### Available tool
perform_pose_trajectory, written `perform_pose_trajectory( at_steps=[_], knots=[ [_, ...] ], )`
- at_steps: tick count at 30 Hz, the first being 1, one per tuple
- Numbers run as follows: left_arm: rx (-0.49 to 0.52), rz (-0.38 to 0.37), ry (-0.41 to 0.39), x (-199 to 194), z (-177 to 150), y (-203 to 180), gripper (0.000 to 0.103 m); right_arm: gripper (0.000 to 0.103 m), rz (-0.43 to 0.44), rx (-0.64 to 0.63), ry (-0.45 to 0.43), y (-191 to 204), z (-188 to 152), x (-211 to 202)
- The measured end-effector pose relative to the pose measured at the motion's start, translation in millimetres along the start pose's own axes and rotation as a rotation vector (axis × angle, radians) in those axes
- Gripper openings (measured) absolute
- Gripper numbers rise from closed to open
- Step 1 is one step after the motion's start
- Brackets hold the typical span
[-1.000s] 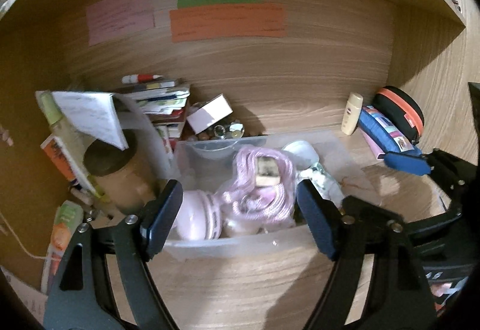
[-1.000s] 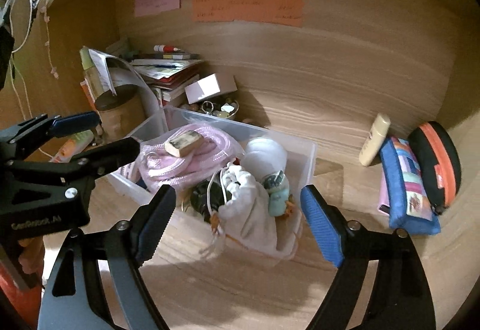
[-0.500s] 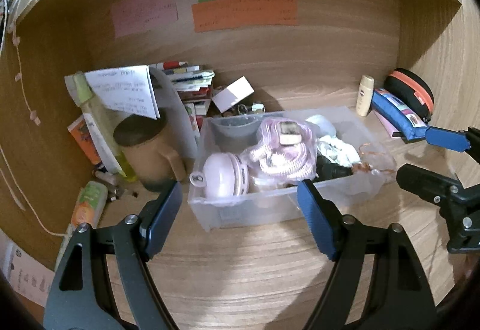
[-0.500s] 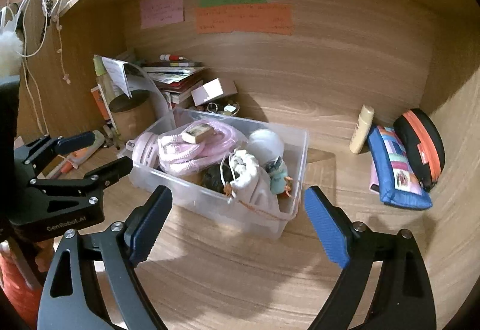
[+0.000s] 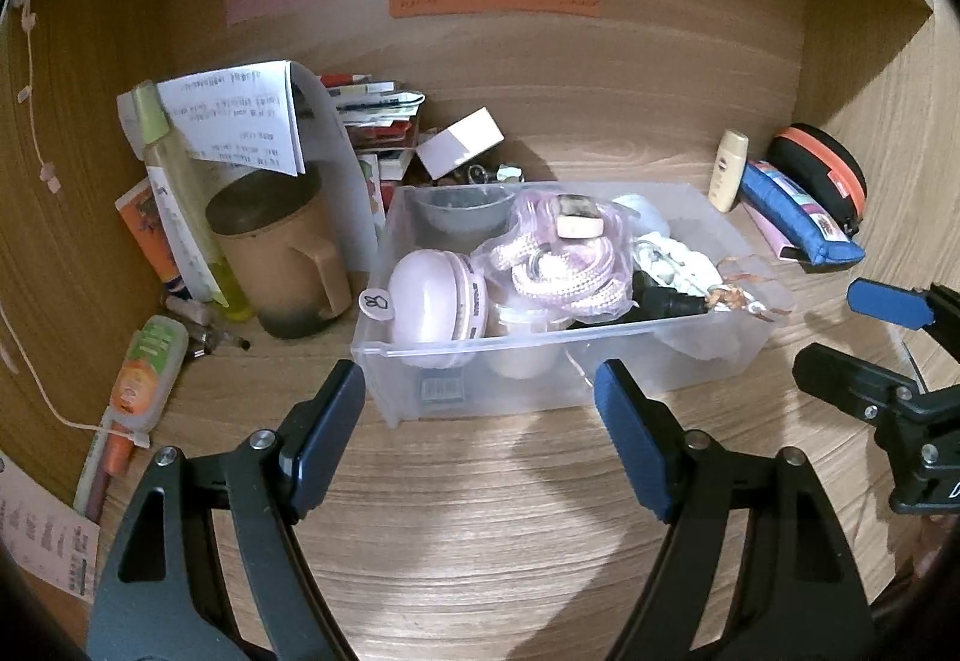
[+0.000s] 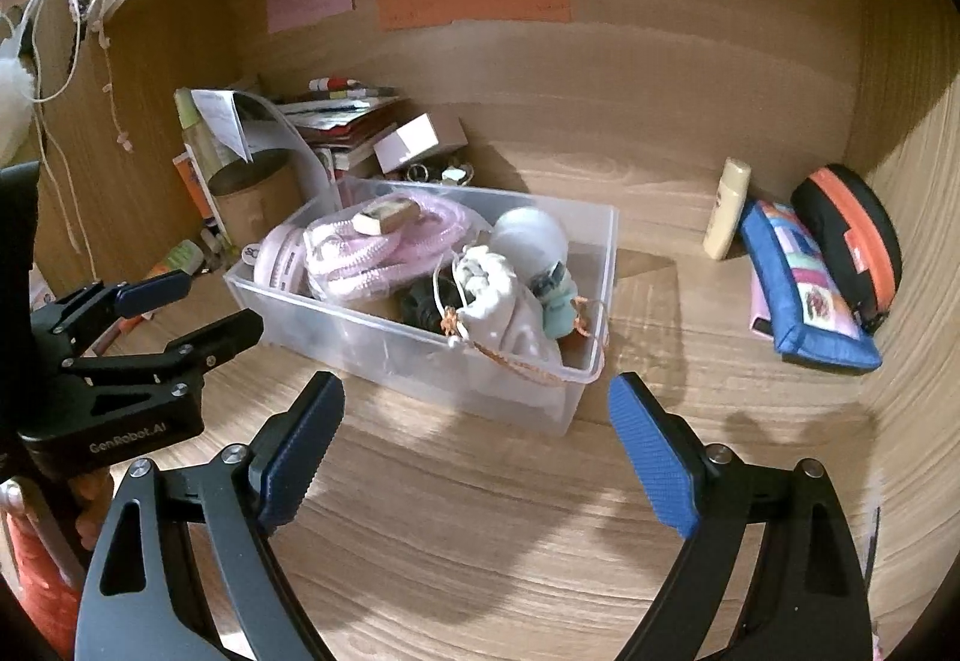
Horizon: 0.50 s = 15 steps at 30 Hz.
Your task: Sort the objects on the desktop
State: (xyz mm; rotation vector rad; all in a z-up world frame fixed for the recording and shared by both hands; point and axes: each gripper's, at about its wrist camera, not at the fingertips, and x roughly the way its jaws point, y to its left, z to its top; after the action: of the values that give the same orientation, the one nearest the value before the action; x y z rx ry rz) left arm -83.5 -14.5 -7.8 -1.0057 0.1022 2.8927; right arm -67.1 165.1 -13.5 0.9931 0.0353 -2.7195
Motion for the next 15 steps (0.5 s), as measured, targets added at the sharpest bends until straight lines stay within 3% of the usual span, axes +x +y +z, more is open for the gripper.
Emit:
perform_pose_trajectory(
  at_steps=[15],
  knots=[
    [0.0, -0.025, 0.024, 5.1, 0.5, 1.0, 0.079, 0.089, 0.009, -0.007, 0.012, 2.4, -0.2, 4.4]
  ],
)
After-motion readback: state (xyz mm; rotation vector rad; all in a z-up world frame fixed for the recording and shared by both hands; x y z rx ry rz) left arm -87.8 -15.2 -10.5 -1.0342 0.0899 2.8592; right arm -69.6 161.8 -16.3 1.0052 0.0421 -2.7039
